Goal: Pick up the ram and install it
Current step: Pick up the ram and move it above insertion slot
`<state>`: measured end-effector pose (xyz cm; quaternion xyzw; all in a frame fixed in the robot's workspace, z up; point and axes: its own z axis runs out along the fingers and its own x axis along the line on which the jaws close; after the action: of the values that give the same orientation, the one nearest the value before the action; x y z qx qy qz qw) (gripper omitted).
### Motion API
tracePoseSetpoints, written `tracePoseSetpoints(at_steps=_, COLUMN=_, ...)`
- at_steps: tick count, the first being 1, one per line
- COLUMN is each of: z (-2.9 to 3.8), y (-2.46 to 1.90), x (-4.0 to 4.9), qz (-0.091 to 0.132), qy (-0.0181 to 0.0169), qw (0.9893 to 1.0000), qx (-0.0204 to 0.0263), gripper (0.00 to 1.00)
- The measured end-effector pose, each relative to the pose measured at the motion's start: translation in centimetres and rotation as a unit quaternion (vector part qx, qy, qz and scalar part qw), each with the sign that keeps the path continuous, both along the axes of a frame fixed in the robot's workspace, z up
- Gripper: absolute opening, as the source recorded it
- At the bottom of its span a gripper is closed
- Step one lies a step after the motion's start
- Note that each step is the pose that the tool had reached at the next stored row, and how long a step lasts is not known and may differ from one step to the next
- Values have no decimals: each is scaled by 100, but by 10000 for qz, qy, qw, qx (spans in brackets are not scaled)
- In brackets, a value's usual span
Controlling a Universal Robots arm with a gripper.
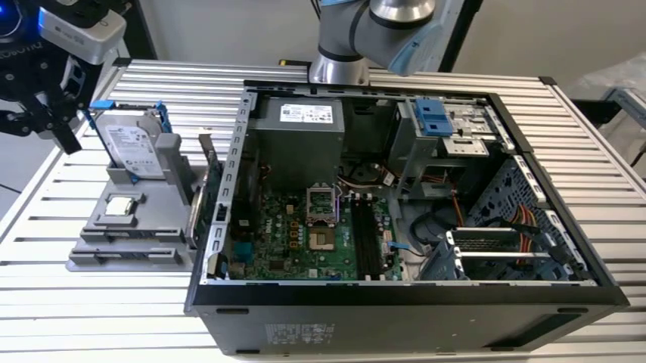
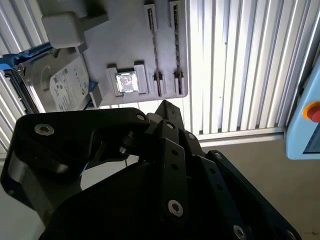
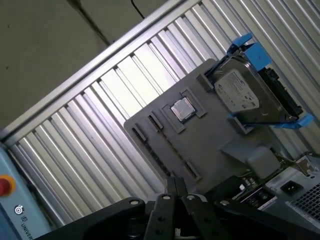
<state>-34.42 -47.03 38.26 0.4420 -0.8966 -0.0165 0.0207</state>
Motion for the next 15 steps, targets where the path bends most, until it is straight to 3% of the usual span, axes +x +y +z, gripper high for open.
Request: tracePoseSetpoints(at_steps=15, z=0, y=0, x=0, qz=461, qy=0, qw=9989, qx=0, gripper=0)
